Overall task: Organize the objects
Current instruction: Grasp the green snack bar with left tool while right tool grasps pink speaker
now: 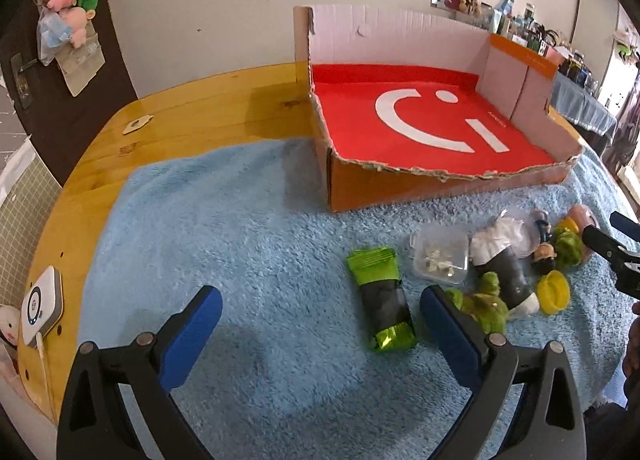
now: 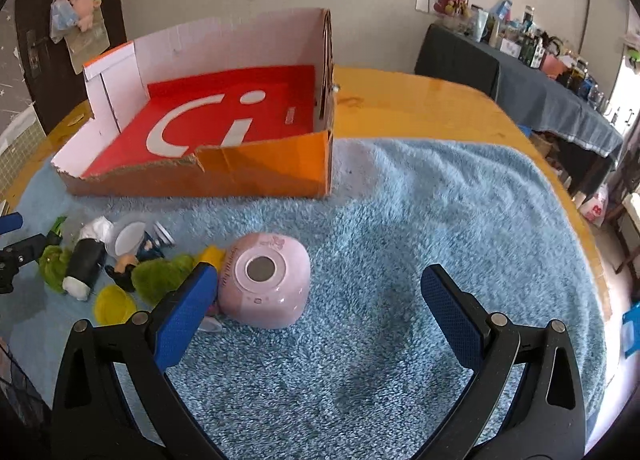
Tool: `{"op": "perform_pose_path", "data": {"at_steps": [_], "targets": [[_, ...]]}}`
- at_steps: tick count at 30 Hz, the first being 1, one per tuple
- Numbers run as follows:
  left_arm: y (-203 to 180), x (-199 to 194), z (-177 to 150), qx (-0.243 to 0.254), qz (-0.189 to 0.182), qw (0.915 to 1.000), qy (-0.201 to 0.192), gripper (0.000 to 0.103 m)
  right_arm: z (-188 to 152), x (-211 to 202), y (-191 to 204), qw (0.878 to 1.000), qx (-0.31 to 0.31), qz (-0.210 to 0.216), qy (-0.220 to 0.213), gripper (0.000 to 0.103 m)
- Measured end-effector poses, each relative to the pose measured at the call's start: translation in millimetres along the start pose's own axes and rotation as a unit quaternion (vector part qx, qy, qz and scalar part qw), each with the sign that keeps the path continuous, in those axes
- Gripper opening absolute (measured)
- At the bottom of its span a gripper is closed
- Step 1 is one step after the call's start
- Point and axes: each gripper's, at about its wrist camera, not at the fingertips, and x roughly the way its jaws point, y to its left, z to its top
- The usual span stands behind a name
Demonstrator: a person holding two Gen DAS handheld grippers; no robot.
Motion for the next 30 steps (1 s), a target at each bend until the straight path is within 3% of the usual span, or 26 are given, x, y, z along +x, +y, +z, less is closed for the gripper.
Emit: {"op": "perform_pose_path", "data": {"at_steps": [6,16,19,21,23,26,27,30], "targets": [[0.0,7.7,-0.4,-0.004,-0.003,1.0000,0.006,0.100,-1.1,1.9,-1.7,1.000,0.003,-0.001,0.001,0.103],[-2.4,3.2,-1.3,-0.017,-0.040,0.9990,-0.003,0.073,-0.5,0.7,-4.9,1.000,-0.005,-0.001,-0.004,0.101],[-2.0,2.0,-2.5,-0.023,-0.046,0.9986,-0.007,0.070,0.2,0.0,-3.4,1.000,-0.006,0.015,-0.006,0.092],[-2.3,0.3,-4.3,-0.027,-0.052,0.9982,-0.012,0.067,0.5,-0.7,-1.6,1.000,-0.009,0.021,-0.008,0.080],[-3.5,-0.6,-5.4,-0.030,-0.061,0.9976,-0.017,0.059,1.1,-1.0,0.1,0.999,-0.010,0.033,-0.008,0.073],[-5.8,-2.4,-8.1,-0.033,-0.063,0.9972,-0.025,0.051,0.4,-2.2,0.8,0.998,-0.006,0.055,-0.009,0.053],[-5.9,-3.2,-9.4,-0.035,-0.062,0.9970,-0.030,0.042,-0.1,-3.0,1.4,0.998,-0.007,0.060,-0.010,0.048],[-4.7,-5.2,-13.4,-0.049,-0.071,0.9956,-0.038,0.027,-1.5,-3.8,2.7,0.998,-0.008,0.058,-0.015,0.048]]}}
